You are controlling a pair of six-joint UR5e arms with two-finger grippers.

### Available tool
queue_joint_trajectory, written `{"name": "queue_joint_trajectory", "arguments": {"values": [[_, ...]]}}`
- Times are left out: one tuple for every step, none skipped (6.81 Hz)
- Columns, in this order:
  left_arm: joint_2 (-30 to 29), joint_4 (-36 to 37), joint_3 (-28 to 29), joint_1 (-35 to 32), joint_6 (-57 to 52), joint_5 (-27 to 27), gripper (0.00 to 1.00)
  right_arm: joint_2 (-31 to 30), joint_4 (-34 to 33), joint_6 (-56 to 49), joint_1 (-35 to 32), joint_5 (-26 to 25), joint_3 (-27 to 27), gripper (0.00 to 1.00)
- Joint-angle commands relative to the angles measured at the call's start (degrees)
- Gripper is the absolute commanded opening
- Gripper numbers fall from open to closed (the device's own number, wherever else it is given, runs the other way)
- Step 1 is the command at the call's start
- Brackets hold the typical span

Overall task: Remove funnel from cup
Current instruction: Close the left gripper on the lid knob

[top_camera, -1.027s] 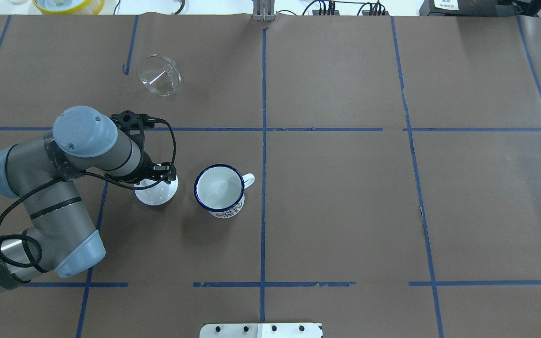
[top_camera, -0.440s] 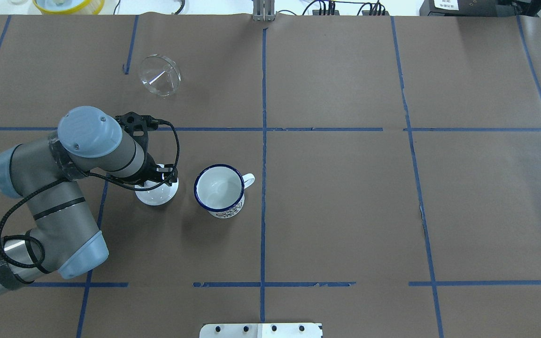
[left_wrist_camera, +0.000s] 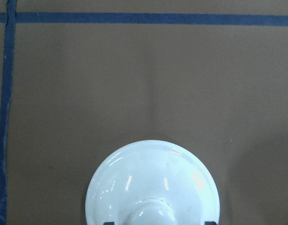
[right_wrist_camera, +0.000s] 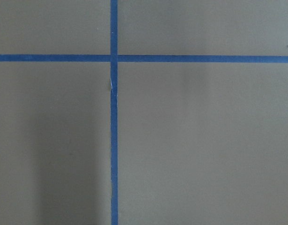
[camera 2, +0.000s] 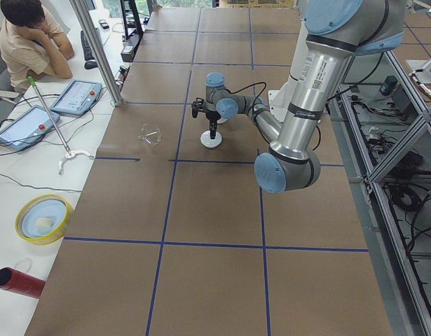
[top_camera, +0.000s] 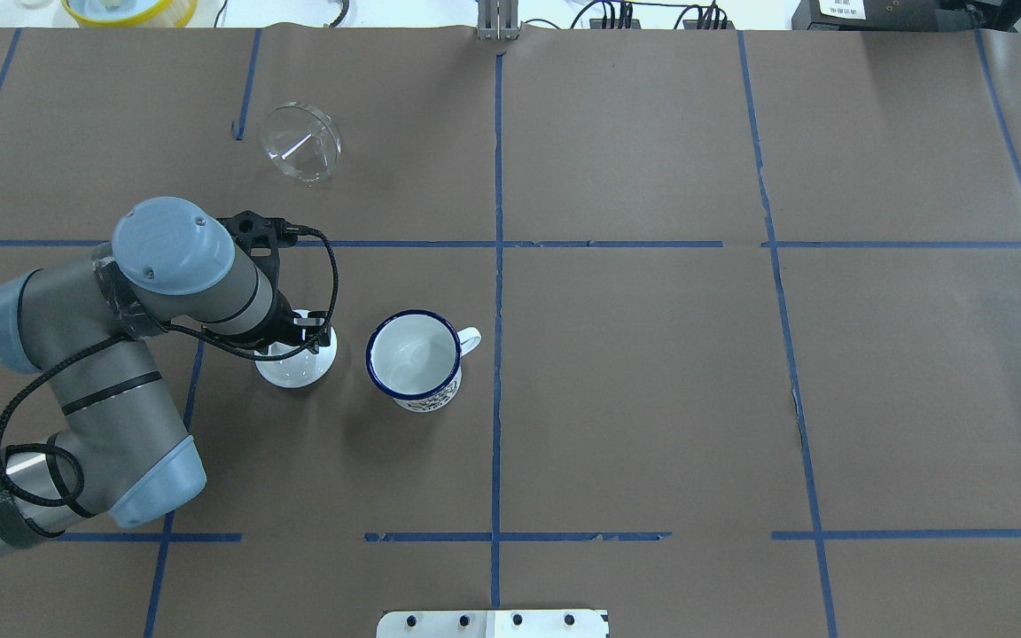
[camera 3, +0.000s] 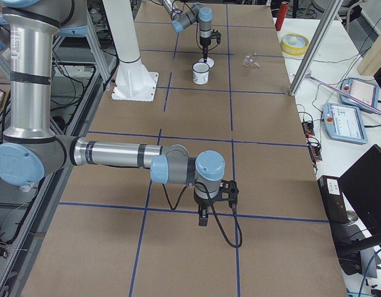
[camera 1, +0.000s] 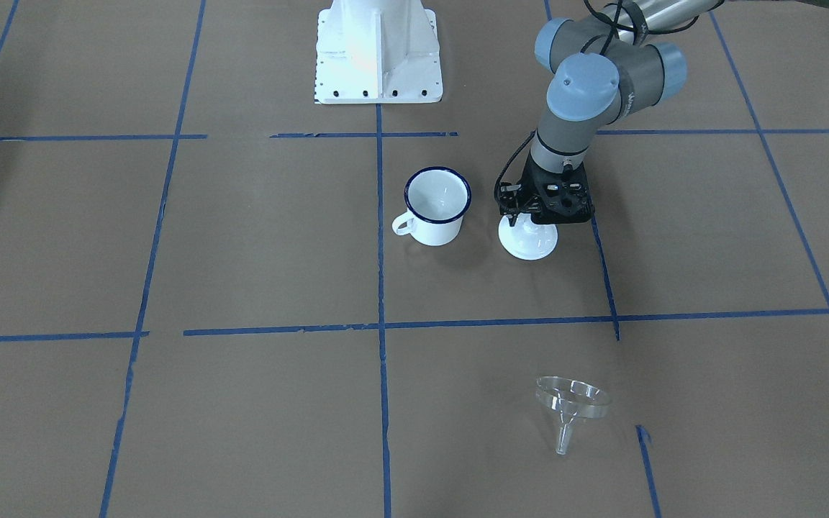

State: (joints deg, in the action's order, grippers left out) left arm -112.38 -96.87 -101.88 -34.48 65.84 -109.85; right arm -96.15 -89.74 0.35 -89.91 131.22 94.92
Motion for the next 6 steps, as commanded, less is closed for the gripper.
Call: {"name": "queue_joint_trajectory", "arguments": {"values": [[0.1, -0.1, 0.0, -0.1, 0.1, 0.2, 0.68, 0.0, 0.0, 0.0, 0.0, 0.0, 0.0, 1.0], [0.1, -0.1, 0.2, -0.1, 0.1, 0.3, 0.68, 0.0, 0.0, 0.0, 0.0, 0.0, 0.0, 1.0], [0.1, -0.1, 0.2, -0.2, 0.2, 0.3, 0.68, 0.0, 0.0, 0.0, 0.0, 0.0, 0.0, 1.0], [0.0, -0.1, 0.2, -0.5, 0.3, 0.3, 0.68, 0.0, 0.0, 0.0, 0.0, 0.0, -0.1, 1.0], [0.0, -0.2, 0.2, -0.8, 0.3, 0.4, 0.68, 0.0, 0.0, 0.0, 0.0, 0.0, 0.0, 1.0], [0.0, -0.2, 0.3, -0.8, 0.4, 0.4, 0.66, 0.0, 0.0, 0.0, 0.0, 0.0, 0.0, 1.0]]}}
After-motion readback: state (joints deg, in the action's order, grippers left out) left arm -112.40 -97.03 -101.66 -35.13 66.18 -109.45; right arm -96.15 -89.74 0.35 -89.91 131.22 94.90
